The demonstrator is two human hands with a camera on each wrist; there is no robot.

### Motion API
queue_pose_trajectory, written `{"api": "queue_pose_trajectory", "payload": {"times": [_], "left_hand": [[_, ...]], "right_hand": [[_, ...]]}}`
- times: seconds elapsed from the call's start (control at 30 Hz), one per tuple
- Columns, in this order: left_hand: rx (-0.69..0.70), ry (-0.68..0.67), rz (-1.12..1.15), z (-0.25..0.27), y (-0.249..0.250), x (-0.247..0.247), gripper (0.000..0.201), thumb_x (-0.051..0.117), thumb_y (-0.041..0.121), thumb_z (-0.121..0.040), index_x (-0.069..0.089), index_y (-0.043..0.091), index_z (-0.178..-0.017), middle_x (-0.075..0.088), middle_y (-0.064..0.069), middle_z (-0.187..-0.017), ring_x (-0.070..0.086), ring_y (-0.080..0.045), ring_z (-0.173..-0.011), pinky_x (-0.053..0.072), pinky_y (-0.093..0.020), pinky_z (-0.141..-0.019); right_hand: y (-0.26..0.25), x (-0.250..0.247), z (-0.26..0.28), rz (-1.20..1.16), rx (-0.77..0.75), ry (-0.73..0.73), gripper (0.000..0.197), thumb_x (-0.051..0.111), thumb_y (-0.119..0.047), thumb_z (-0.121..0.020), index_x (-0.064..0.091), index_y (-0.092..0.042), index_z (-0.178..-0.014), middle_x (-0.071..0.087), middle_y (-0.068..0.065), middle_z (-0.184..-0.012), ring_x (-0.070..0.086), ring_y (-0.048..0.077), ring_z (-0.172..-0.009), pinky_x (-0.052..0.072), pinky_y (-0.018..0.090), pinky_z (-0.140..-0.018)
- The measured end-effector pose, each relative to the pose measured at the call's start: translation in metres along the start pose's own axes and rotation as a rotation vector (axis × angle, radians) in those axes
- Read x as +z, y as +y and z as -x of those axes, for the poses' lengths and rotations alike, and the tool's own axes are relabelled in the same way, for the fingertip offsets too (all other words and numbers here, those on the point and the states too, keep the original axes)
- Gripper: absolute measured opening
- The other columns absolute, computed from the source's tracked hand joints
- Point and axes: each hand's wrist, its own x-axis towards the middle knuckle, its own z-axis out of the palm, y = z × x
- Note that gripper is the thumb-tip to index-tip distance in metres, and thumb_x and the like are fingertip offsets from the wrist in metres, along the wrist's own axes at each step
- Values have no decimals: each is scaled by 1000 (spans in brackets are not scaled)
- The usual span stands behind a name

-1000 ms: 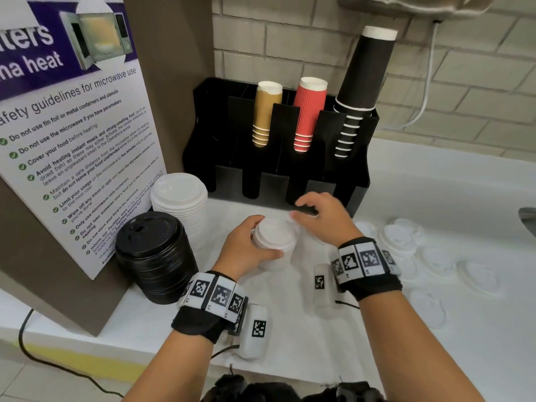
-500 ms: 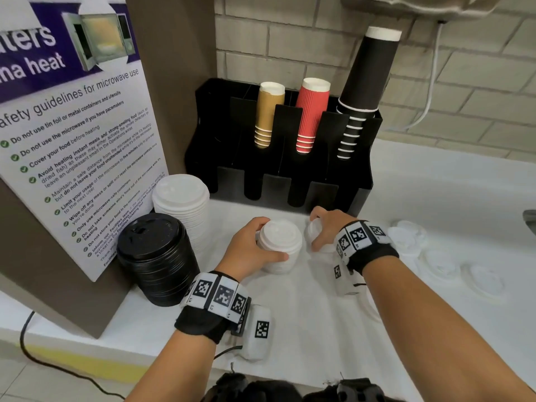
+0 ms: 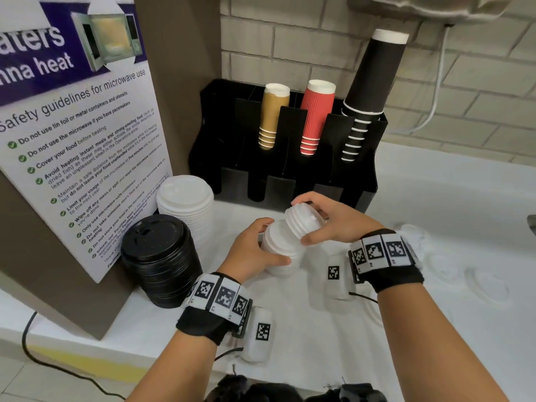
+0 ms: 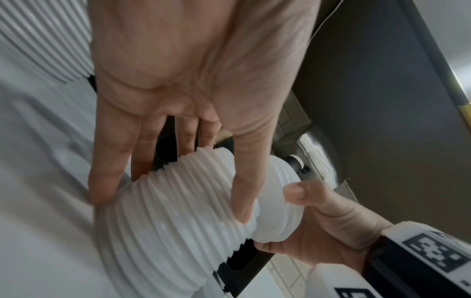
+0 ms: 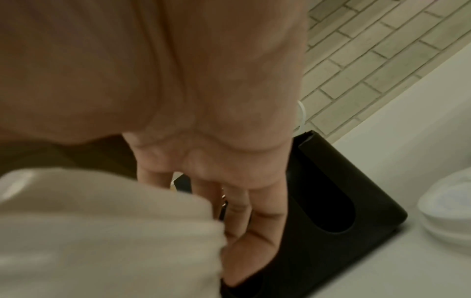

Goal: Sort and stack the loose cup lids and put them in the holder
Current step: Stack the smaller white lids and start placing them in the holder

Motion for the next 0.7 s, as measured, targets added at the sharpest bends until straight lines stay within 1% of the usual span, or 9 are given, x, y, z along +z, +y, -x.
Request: {"api": "queue_pose_trajectory", "payload": {"times": [0.03,0.1,0.2,0.23,0.3,0.4,0.5,0.6,0.7], "left_hand": [[2,-1,3,0,0,0,71,88,13,-65,49,31,-122,52,15,-114,53,-14,-107,48,-31,-91],[10,-3,6,0,-1,0,70,88,14,-64,50,32,-120,52,17,-113,53,-10,-105,47,-29,-88],[13,-8,12,1,-1,-1,69,89,16,-63,49,34,-117,51,21,-111,53,-5,-103,47,-24,-84],[11,-9,10,1,-1,-1,70,89,17,-63,49,35,-117,51,22,-111,53,-6,-103,46,-24,-83],[3,-8,0,1,0,0,72,90,18,-62,48,36,-118,50,23,-111,53,-9,-106,46,-26,-85],[-6,-7,-10,2,1,0,74,90,20,-62,47,36,-120,51,19,-113,52,-15,-112,48,-32,-91],[-1,-12,-19,4,4,0,76,90,21,-61,48,33,-123,53,14,-119,52,-17,-115,50,-37,-95],[3,-10,-15,5,5,1,81,91,23,-60,48,31,-128,53,10,-124,52,-15,-115,50,-36,-95],[6,-11,-1,4,5,0,84,92,26,-60,47,31,-130,53,11,-124,52,-13,-114,48,-30,-91]], "right_hand": [[-1,2,-1,1,-5,-17,66,82,-16,-69,46,-38,-119,53,-11,-116,53,8,-107,48,23,-83],[-3,7,-1,7,-3,-39,67,83,-16,-67,44,-37,-117,52,-10,-114,53,10,-106,50,26,-82],[-6,14,-2,27,-13,-51,69,84,-15,-65,43,-35,-117,51,-9,-113,52,11,-104,50,25,-78],[-7,15,-2,27,-22,-50,70,84,-14,-65,42,-34,-117,51,-9,-113,52,11,-104,50,24,-78],[-8,17,-3,24,-33,-49,71,84,-14,-64,42,-33,-118,50,-10,-113,51,10,-105,49,23,-78],[-10,20,-4,32,-35,-58,73,85,-13,-64,42,-33,-118,49,-11,-113,50,10,-106,49,23,-77],[-10,23,-5,53,-32,-52,74,85,-13,-62,42,-34,-118,49,-11,-114,51,12,-107,51,27,-81],[-10,23,-6,61,-31,-45,75,86,-15,-61,42,-36,-118,50,-10,-115,51,12,-107,53,29,-83],[-8,19,-3,31,-42,-20,73,86,-19,-63,43,-38,-119,50,-11,-117,51,11,-109,53,32,-86]]}}
